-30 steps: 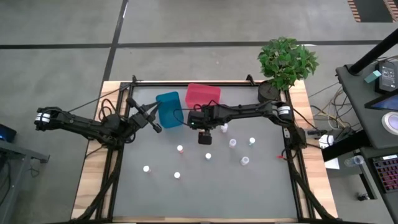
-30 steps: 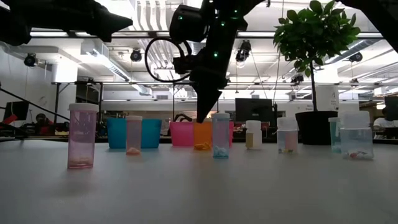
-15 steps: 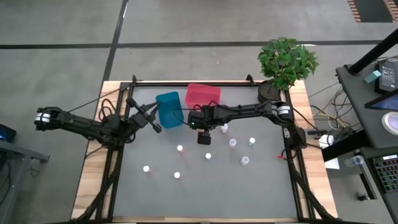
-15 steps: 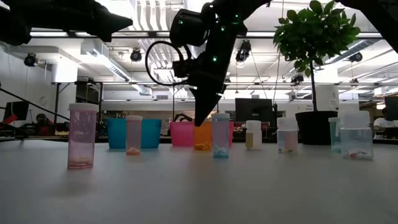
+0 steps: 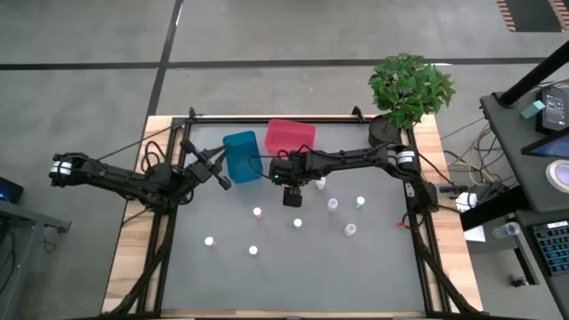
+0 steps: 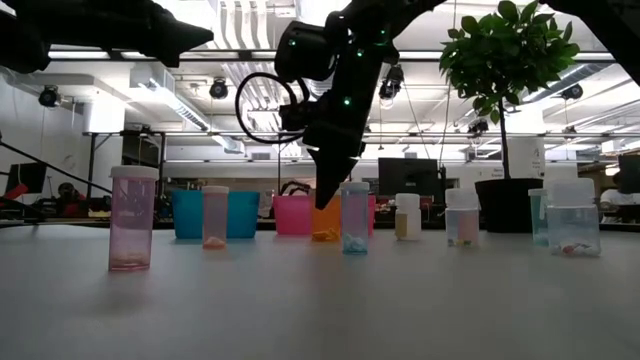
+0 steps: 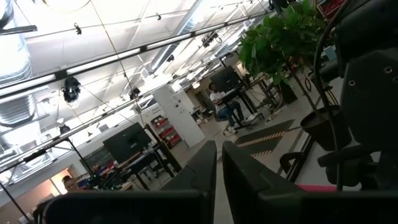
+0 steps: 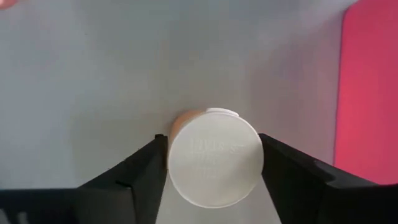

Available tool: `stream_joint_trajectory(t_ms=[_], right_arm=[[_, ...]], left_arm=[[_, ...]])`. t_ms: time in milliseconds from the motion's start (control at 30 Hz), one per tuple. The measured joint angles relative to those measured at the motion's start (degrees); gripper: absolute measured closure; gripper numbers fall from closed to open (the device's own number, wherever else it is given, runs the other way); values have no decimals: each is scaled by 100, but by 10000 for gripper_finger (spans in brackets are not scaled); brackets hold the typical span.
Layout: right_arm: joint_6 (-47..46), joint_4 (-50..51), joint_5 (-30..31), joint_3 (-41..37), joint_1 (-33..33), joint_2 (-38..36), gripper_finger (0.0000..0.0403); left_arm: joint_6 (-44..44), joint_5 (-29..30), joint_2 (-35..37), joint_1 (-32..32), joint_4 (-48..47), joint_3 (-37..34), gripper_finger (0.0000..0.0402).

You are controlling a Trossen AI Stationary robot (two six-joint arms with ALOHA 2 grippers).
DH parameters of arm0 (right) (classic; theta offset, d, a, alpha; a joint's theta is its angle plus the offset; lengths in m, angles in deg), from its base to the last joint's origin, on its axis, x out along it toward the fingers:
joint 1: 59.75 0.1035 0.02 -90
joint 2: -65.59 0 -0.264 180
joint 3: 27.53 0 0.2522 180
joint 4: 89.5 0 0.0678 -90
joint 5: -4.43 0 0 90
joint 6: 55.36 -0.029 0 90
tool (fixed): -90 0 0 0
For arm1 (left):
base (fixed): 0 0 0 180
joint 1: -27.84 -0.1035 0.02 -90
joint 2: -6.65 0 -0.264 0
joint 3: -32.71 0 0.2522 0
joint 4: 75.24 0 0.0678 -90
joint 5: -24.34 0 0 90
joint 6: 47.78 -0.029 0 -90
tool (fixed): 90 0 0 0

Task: Pick and place medicine bottles into bin by pill shape (circle, oval)
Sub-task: Put the orange capsule bottle into the red bin

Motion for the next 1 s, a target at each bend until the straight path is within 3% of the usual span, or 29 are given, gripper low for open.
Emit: stream_joint_trajectory(t_ms=[167, 433, 700, 1000], right_arm=[[0, -1, 2, 0, 0, 0, 206], [17, 161, 0, 75, 0, -39, 181], [48, 821, 0, 1209, -246, -72, 196], [72, 1019, 4, 2438, -1102, -1, 196]], left_arm=[[4, 0, 0, -1, 0, 0, 392], [4, 0, 0, 0, -1, 0, 391], [18, -2, -1, -1, -2, 0, 392], [38, -5, 0, 0, 2, 0, 391]])
